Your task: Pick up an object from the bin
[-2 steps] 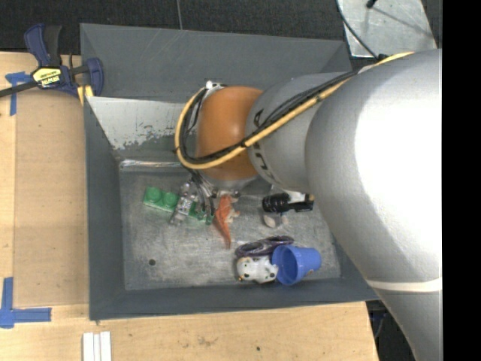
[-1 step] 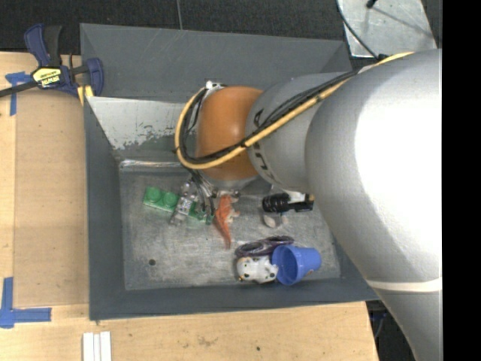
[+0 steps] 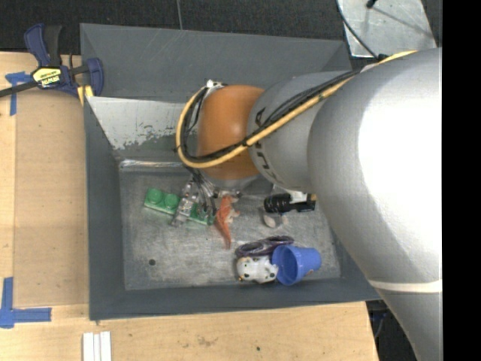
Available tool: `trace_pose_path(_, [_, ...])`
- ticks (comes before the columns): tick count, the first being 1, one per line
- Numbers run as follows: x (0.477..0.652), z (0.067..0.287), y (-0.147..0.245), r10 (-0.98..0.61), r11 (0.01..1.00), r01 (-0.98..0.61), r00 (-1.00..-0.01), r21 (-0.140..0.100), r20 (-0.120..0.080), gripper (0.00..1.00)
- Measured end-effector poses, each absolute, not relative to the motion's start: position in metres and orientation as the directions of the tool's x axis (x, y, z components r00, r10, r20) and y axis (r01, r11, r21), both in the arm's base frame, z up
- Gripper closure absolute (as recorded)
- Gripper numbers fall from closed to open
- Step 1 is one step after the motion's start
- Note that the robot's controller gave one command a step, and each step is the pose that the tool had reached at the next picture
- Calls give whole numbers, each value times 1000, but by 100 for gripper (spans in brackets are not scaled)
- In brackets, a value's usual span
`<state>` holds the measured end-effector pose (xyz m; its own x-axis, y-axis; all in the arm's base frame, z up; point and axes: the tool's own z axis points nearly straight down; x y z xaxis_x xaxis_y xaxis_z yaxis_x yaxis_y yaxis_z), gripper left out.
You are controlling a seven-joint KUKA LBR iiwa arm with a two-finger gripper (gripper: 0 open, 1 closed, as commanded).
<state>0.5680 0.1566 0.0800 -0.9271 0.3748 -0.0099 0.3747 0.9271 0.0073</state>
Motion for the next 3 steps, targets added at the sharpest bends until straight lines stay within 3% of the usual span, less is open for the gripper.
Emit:
trace_pose_path(1, [566, 95, 156, 374, 927, 374, -927, 0, 1, 100])
trace_pose_path(3, [568, 116, 156, 374, 928, 373, -928, 4, -5, 100])
